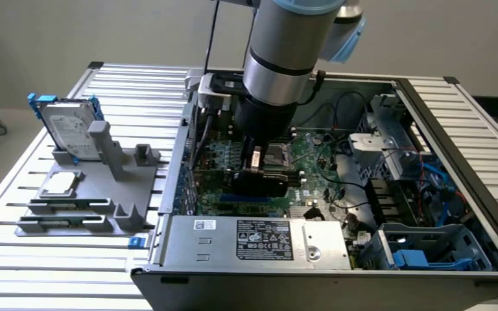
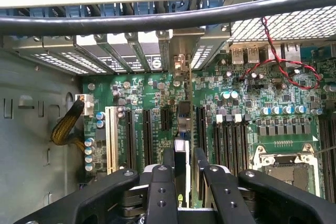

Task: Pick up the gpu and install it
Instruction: 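Insert the gpu into the slot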

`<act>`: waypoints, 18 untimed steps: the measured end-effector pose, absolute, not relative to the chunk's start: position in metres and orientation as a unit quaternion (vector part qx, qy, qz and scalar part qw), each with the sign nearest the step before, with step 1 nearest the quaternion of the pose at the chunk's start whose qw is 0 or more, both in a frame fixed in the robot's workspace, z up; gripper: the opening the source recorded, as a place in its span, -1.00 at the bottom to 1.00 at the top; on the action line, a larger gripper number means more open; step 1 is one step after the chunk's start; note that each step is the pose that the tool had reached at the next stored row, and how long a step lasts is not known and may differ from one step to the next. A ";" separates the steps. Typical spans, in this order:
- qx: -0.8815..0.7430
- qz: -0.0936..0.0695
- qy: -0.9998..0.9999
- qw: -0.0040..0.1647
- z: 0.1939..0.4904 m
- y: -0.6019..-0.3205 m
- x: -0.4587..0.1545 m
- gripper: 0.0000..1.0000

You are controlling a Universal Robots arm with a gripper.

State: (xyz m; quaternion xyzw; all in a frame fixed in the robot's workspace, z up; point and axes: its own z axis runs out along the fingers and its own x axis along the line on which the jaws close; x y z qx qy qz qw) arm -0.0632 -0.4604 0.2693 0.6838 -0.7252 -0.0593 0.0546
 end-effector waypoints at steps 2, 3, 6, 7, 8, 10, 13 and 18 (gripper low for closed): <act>0.684 -0.060 -0.725 0.055 0.269 -0.460 -0.063 -0.48; 0.684 -0.061 -0.725 0.056 0.270 -0.460 -0.063 -0.48; 0.684 -0.061 -0.725 0.056 0.271 -0.460 -0.063 -0.48; 0.684 -0.061 -0.725 0.056 0.271 -0.460 -0.063 -0.48; 0.684 -0.061 -0.725 0.056 0.271 -0.460 -0.063 -0.48; 0.684 -0.061 -0.725 0.056 0.272 -0.460 -0.062 -0.48; 0.684 -0.061 -0.725 0.056 0.273 -0.460 -0.060 -0.48; 0.684 -0.061 -0.725 0.056 0.274 -0.460 -0.059 -0.48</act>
